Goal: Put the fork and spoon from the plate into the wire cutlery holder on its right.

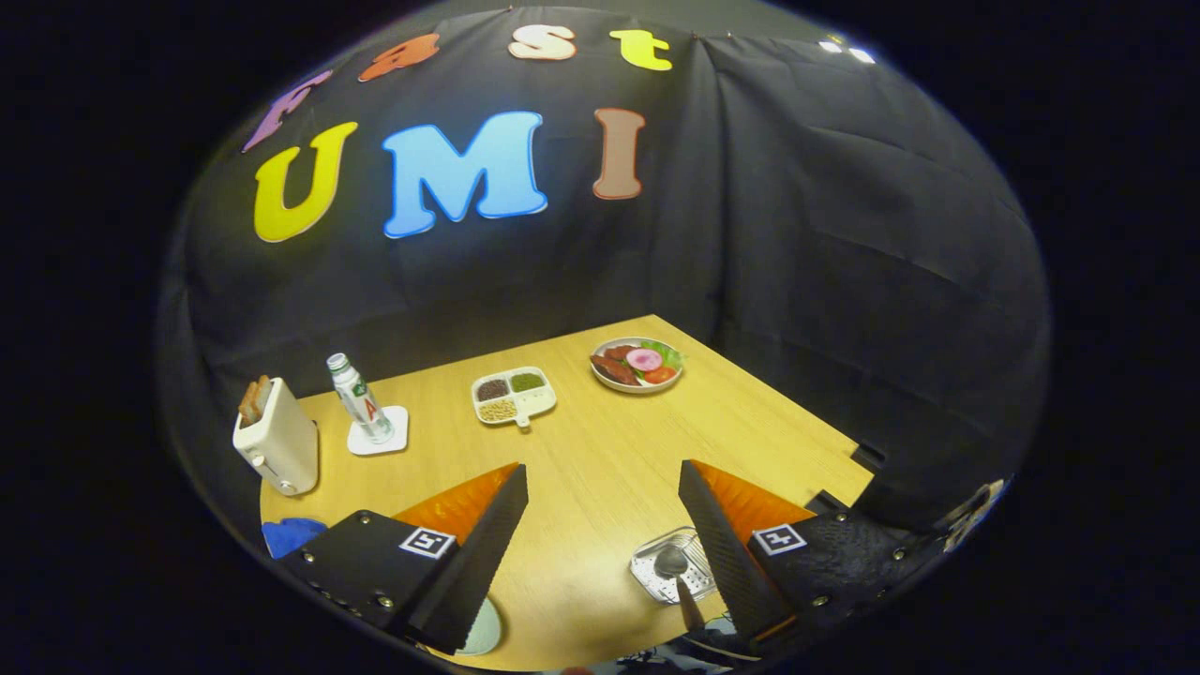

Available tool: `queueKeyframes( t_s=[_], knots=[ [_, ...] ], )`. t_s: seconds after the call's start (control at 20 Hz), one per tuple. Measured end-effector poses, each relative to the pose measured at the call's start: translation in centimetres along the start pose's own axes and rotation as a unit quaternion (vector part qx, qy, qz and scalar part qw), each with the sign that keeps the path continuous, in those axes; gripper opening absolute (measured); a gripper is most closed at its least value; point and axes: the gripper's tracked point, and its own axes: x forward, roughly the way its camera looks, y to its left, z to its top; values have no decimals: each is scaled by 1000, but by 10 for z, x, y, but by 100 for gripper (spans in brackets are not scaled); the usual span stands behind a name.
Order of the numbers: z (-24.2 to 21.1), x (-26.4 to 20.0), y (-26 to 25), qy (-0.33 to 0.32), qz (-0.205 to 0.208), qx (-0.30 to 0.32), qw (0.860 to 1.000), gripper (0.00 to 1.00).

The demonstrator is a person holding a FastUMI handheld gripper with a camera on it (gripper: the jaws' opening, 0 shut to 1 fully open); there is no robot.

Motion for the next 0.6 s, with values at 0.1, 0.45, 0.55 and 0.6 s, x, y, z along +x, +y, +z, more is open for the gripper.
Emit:
queueKeyframes(
  t_s=[0.1,0.45,0.55,0.6],
  knots=[
    [-6,-8,28,-1,31,-19,999,100],
    [-56,-44,133,32,147,-97,984,100],
    [-74,-57,158,43,176,-109,977,100],
    [-82,-63,168,49,188,-114,974,100]
  ],
)
